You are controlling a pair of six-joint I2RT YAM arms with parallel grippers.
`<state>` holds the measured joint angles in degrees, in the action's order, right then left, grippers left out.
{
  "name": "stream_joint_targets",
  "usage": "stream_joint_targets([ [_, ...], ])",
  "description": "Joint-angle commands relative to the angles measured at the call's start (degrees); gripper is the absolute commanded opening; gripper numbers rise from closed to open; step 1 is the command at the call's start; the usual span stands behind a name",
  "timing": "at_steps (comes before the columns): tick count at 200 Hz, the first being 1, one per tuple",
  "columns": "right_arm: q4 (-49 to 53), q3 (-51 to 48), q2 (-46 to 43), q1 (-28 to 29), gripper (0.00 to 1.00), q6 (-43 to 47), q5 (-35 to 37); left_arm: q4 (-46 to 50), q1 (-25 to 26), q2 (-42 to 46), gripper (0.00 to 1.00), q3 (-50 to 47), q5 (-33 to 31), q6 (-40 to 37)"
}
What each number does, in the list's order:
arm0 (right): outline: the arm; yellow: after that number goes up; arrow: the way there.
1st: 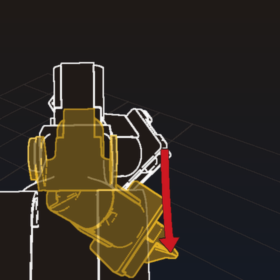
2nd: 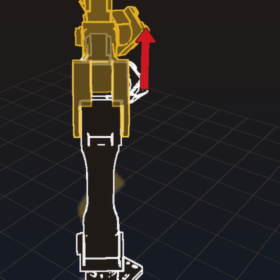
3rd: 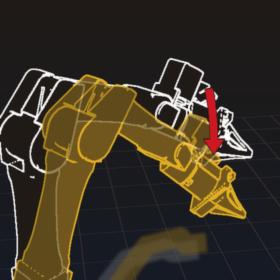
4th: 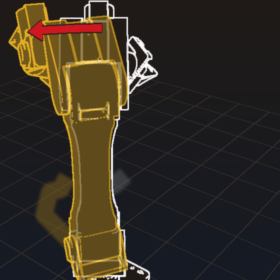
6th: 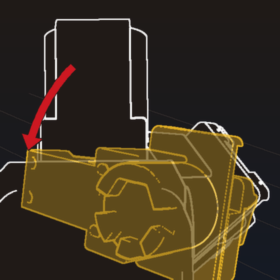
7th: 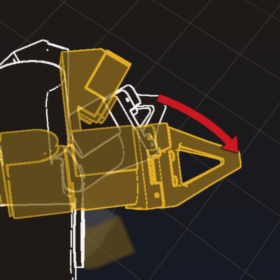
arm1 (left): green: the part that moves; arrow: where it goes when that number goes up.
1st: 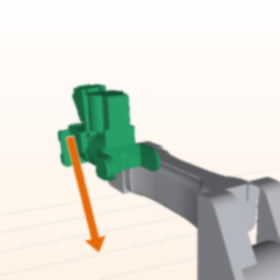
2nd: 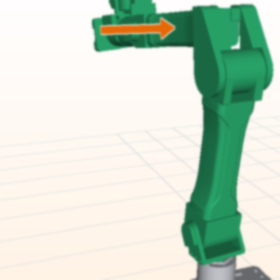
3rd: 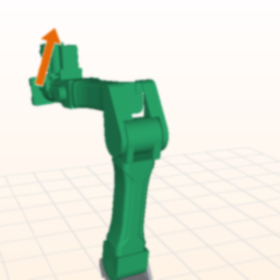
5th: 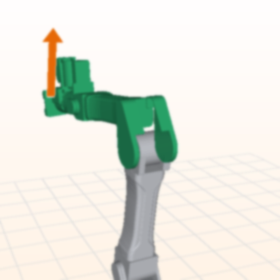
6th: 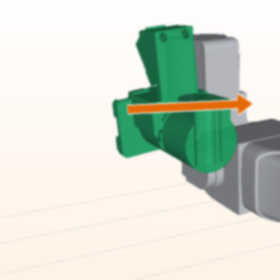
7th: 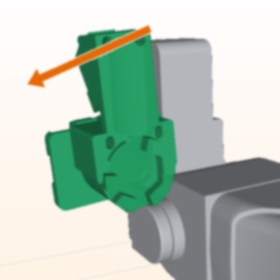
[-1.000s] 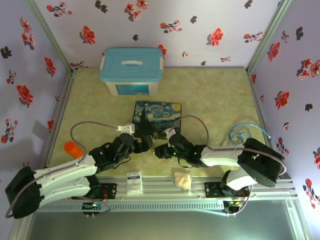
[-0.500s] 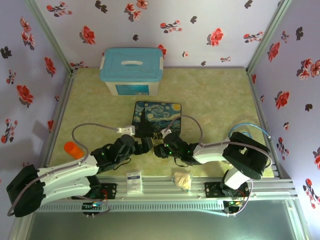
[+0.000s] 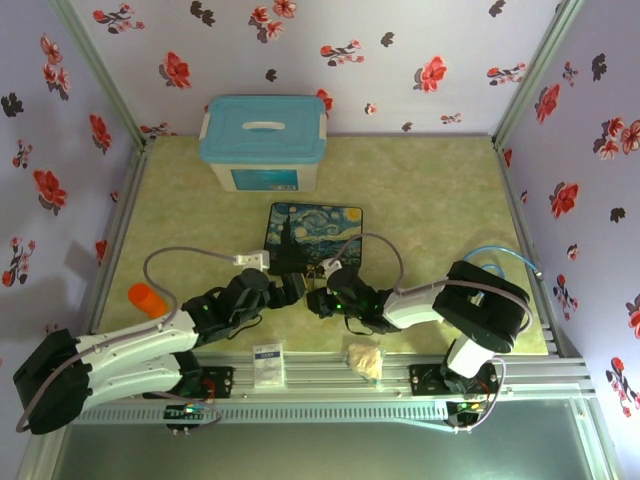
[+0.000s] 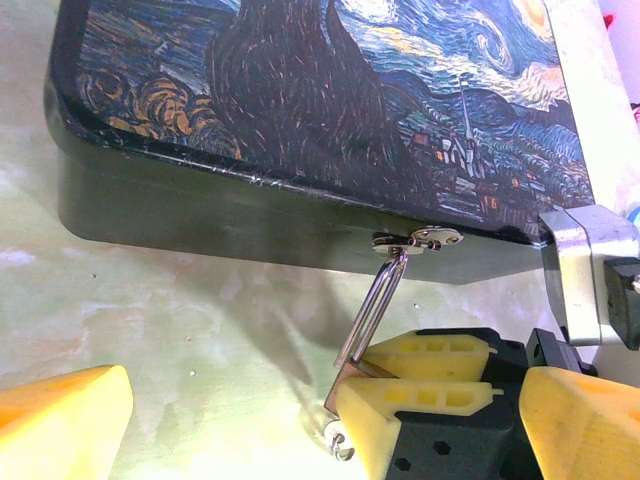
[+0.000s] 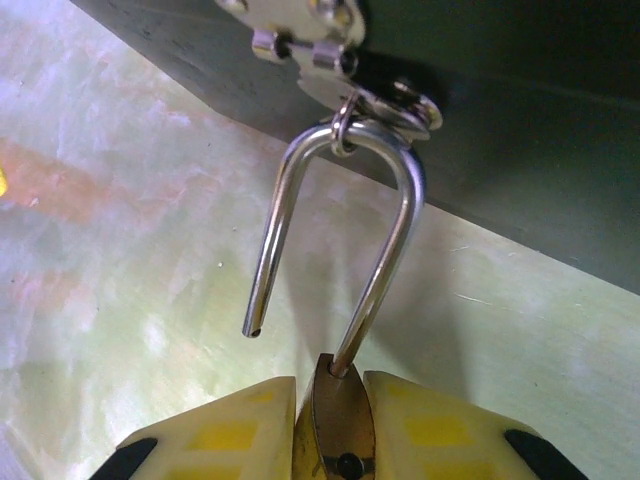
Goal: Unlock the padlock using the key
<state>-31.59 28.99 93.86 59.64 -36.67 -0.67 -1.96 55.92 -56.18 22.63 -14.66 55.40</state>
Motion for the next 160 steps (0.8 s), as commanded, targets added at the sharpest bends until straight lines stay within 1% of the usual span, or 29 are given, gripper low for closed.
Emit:
stream_joint_targets([
  [1,-2.81,-2.71,-0.81,-0.17,0.18,-1.95,-0.45,-0.78,-1.19,0.2,1.0,-0.09,-0.28,-0.57],
  [18,-4.99,-3.94,-0.83,-1.2,0.1,-3.88,-1.11,0.6,-2.34,0.18,1.0,1.01,-0.52,-2.17],
  [31,-6.79,-4.91,-0.78,-2.05,0.05,-5.34,-1.69,2.61,-3.36,0.13,1.0,2.32,-1.85,-3.94],
  [48,-9.42,-6.28,-0.61,-2.64,0.04,-7.52,-1.53,3.98,-5.63,0.09,1.0,4.03,-2.36,-6.66],
  [68,-9.94,-6.67,-0.11,-2.68,0.02,-10.65,-1.18,4.8,-8.63,-0.37,1.0,6.59,-2.15,-10.03],
  [83,-14.1,-8.29,0.95,-2.62,0.01,-14.59,-1.03,4.49,-10.24,-1.69,1.0,8.51,-2.82,-13.17],
  [100,-18.73,-9.73,2.4,-2.64,0.01,-18.59,-0.29,2.16,-12.12,-5.51,1.0,9.88,-3.21,-16.75],
  [122,-20.69,-10.46,3.98,-2.39,0.01,-22.56,2.1,0.41,-15.49,-11.82,0.98,12.56,-1.31,-20.21],
  [136,-22.23,-10.45,5.05,-1.74,0.0,-23.72,3.5,-1.0,-15.97,-15.76,0.96,14.5,-1.25,-23.3],
  [160,-23.95,-10.17,6.4,-0.52,0.0,-25.65,6.37,-1.17,-16.28,-21.19,0.92,17.7,-0.44,-25.95],
])
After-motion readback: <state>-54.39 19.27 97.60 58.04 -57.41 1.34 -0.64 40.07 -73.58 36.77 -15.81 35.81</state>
